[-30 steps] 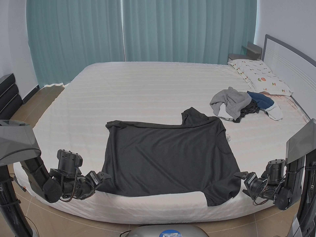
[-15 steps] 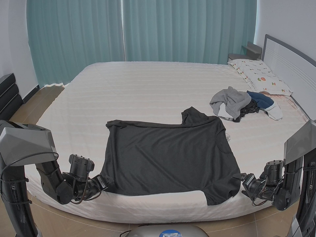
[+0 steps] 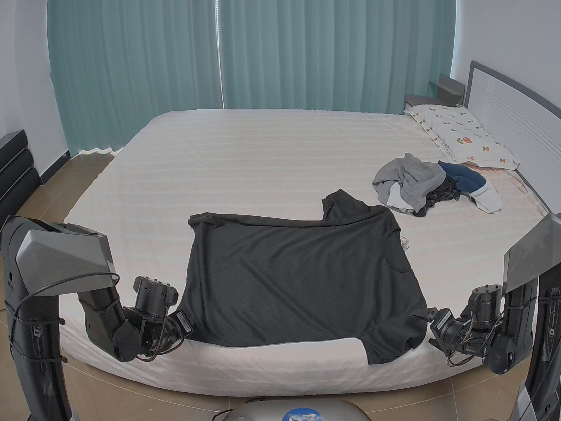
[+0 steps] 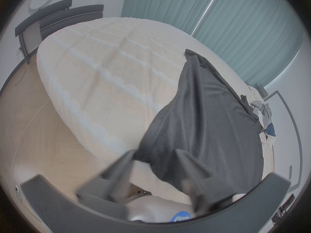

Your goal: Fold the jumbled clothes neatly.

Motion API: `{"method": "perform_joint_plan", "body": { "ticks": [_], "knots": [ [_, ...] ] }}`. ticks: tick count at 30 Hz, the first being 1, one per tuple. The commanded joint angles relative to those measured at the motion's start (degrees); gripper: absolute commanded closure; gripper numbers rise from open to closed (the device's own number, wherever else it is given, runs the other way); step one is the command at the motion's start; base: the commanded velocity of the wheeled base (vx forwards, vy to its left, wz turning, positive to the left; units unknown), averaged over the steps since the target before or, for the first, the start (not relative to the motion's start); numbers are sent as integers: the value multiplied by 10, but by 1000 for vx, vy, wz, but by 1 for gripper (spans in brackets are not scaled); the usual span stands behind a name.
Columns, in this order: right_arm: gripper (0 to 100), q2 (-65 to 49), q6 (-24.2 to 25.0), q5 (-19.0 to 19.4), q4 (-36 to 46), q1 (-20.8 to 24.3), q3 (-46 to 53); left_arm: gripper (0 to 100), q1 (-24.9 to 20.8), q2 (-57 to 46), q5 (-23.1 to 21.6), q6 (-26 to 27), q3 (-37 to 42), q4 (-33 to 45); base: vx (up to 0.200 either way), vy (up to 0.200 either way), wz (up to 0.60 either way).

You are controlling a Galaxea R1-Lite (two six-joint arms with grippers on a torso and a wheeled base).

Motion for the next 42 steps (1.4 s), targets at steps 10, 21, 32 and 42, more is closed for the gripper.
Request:
{"method": "perform_joint_plan", "body": {
  "ticks": [10, 21, 32, 42],
  "knots": [
    [0, -6, -2, 0, -9, 0, 7, 100, 17, -19, 3, 1, 58, 1, 0, 0, 0],
    [0, -4, -47, -2, -9, 0, 14, 100, 24, -37, 9, 7, 76, 5, 0, 0, 0],
    [0, 45, -98, -3, -8, -10, -57, 100, 39, -42, -10, -2, 67, -1, 0, 0, 0],
    [0, 65, -134, -4, -3, -18, -113, 100, 45, -40, -23, -2, 66, -2, 0, 0, 0]
  ]
}}
